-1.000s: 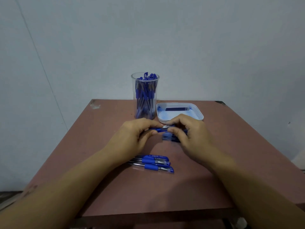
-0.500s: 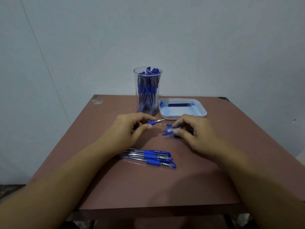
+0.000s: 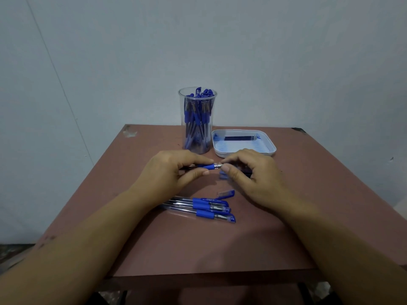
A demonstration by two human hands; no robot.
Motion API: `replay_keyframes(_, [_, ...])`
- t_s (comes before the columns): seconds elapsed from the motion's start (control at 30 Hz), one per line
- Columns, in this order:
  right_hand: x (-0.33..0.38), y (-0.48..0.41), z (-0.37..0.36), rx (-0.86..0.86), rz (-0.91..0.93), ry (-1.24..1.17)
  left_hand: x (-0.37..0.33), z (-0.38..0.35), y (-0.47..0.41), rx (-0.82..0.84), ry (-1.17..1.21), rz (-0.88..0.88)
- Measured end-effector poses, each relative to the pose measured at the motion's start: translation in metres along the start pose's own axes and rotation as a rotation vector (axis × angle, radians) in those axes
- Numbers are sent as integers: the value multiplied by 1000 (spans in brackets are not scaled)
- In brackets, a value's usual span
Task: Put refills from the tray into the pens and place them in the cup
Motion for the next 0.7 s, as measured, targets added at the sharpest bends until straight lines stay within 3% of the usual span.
replay_keyframes(0.7, [5, 2, 1, -10, 1, -55, 0, 2, 2, -41, 16, 12])
Point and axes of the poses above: each hand's wrist, its own y-axis away from the middle knuckle, its own z-axis out of the back of the hand, x = y × z, the point moved 9 cm from there along -y, towards the middle knuckle, and after that the axes turned 5 degrees about -z, right-handed, at the moved point
